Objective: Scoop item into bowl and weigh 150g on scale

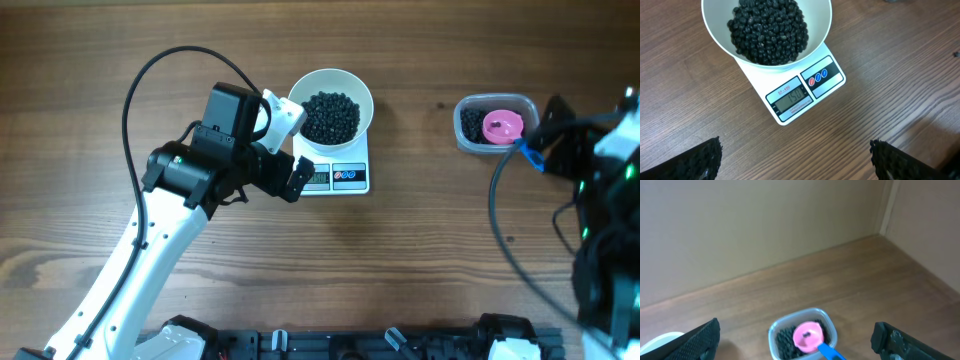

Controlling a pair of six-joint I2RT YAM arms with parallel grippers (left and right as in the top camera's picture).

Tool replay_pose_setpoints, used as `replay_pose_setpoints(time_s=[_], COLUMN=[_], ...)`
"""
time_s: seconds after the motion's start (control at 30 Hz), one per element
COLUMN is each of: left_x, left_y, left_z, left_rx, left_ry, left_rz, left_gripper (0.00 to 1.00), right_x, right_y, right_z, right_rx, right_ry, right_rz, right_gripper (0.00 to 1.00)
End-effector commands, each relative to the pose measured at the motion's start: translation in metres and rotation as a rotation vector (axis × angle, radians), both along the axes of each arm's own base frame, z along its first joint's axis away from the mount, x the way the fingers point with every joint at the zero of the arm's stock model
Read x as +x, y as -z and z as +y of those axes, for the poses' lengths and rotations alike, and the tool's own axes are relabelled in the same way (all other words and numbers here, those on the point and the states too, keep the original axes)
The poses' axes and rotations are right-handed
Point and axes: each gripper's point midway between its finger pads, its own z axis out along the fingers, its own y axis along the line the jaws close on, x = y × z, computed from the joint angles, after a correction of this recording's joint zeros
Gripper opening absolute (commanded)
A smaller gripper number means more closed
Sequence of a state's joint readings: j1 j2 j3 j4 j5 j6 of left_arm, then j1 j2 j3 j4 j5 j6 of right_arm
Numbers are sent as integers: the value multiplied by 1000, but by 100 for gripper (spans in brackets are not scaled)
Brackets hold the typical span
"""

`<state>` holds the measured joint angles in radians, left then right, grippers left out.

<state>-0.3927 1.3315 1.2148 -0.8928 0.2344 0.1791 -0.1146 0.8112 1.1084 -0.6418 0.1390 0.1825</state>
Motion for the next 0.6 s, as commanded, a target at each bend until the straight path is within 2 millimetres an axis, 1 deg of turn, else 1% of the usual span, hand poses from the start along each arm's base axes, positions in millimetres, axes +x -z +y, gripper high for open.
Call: replay_pose_setpoints(time_s=[0.0, 0.13, 0.3, 0.33, 0.4, 0.57], left_x=[0, 0, 0, 0, 0, 0], left_y=[-8, -8, -8, -8, -8, -8], left_z=[-5, -5, -5, -5, -5, -5], left_rx=[-14, -14, -14, -14, -14, -14], left_ry=[26, 26, 26, 26, 26, 26], left_rz=[-21, -21, -21, -21, -21, -21], left_gripper=[100, 100, 100, 100, 100, 100], right_x=[-18, -29, -31, -31, -31, -34], right_y=[24, 42, 63, 71, 83, 103], right_z=[0, 6, 8, 8, 10, 13], right_rx=[-35, -44, -41, -30, -21, -3], right_ry=[15, -4, -9, -6, -19, -31], right_rz=[-13, -126, -247, -272, -305, -349], right_gripper=[100, 100, 100, 100, 100, 100])
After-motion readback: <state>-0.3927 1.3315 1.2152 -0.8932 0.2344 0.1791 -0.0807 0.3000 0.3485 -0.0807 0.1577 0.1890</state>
